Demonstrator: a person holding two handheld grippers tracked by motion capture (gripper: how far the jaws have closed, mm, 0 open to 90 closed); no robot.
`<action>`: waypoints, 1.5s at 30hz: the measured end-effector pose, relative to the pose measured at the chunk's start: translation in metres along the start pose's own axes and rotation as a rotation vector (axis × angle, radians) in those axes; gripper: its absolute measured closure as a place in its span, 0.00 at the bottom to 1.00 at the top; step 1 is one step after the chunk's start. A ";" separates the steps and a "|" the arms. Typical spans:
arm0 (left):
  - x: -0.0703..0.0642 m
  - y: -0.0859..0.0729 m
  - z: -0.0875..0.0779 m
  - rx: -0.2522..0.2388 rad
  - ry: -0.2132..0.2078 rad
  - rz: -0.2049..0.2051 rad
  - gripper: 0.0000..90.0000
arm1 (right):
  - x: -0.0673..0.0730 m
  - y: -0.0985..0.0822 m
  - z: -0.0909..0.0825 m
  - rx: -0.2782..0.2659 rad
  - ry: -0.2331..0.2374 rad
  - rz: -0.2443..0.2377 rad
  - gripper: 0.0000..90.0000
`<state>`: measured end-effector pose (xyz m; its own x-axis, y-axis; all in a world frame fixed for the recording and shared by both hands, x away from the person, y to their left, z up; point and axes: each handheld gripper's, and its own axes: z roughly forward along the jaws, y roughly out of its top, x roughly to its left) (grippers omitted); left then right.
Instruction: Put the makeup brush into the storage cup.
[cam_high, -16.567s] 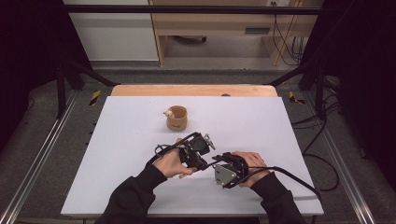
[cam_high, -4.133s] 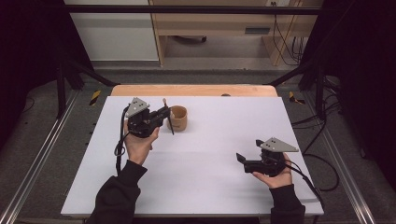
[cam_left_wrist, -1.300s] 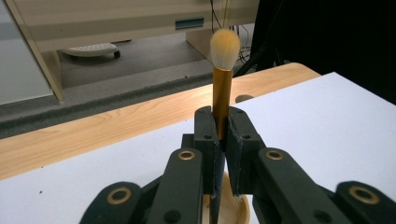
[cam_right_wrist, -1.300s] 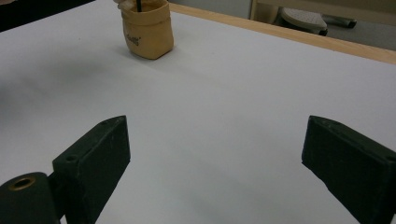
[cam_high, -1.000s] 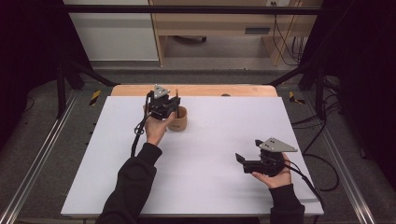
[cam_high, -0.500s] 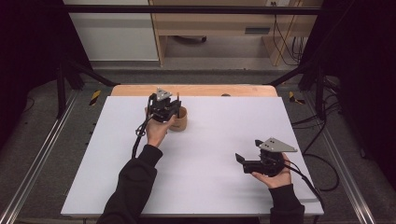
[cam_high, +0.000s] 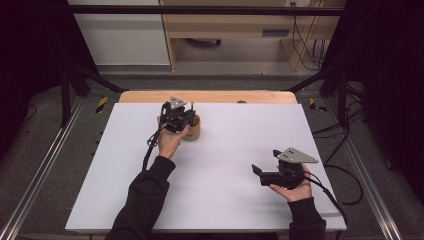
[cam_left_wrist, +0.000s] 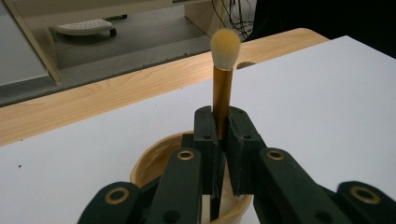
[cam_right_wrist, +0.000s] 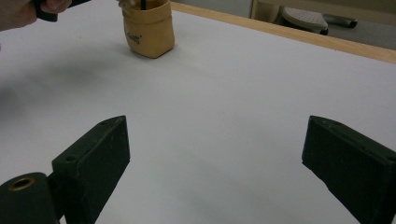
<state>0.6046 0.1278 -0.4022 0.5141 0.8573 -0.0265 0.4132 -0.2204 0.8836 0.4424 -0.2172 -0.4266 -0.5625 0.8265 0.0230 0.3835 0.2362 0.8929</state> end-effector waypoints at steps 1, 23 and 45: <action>0.000 0.000 0.000 0.001 0.002 0.001 0.92 | 0.000 0.000 0.000 0.001 0.001 -0.001 0.09; 0.000 -0.007 -0.042 -0.061 -0.050 -0.034 0.71 | -0.001 0.002 -0.004 -0.014 -0.005 0.002 0.08; -0.018 -0.053 -0.105 -0.090 -0.104 0.005 0.48 | -0.003 0.004 -0.010 -0.031 -0.017 0.005 0.08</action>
<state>0.4946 0.1734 -0.3990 0.5926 0.8027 -0.0664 0.3442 -0.1779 0.9219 0.4381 -0.2241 -0.4185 -0.5481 0.8362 0.0202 0.3630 0.2160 0.9064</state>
